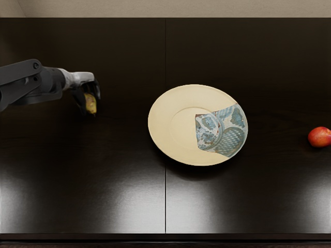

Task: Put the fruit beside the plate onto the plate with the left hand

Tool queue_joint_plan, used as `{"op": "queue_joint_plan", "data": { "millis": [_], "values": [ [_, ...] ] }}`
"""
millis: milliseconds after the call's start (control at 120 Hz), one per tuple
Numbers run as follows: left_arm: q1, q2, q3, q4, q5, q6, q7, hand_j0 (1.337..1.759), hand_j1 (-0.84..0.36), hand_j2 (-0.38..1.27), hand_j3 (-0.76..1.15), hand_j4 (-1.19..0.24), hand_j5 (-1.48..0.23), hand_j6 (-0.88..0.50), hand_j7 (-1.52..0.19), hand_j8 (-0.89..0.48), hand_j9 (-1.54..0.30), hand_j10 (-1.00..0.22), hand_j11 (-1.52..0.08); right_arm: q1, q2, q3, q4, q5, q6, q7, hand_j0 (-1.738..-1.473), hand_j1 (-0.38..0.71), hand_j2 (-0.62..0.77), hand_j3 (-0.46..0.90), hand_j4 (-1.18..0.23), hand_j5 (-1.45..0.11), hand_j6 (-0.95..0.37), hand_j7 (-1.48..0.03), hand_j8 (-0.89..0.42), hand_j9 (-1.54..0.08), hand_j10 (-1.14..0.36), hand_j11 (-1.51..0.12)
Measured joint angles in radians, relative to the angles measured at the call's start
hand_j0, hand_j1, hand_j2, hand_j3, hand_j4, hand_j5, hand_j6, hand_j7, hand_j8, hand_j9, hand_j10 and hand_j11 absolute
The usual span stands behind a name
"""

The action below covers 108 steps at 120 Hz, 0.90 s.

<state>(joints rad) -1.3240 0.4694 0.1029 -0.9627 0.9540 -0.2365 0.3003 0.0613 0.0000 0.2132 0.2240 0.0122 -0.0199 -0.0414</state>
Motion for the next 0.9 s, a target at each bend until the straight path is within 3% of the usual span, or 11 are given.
{"op": "queue_joint_plan", "data": {
  "millis": [475, 900],
  "values": [
    [-0.117, -0.025, -0.040, -0.001, -0.174, -0.125, 0.000, 1.657, -0.34, 0.53, 0.00, -0.64, -0.89, -0.47, -0.87, -0.45, -0.87, -0.65, -0.87, 0.011, 0.000, 0.000, 0.001, 0.000, 0.001, 0.000, -1.658, -0.31, -0.01, 0.00, -0.03, -0.04, -0.03, -0.04, -0.03, -0.04, -0.03, -0.04],
    [-0.199, -0.134, -0.045, 0.011, -0.266, -0.140, 0.000, 1.657, -0.33, 0.55, 0.00, -0.65, -0.91, -0.47, -0.89, -0.46, -0.88, -0.67, -0.88, 0.021, 0.000, 0.000, 0.002, -0.001, 0.004, 0.000, -1.658, -0.31, -0.01, 0.00, -0.03, -0.04, -0.03, -0.04, -0.03, -0.04, -0.03, -0.04]
  ]
}}
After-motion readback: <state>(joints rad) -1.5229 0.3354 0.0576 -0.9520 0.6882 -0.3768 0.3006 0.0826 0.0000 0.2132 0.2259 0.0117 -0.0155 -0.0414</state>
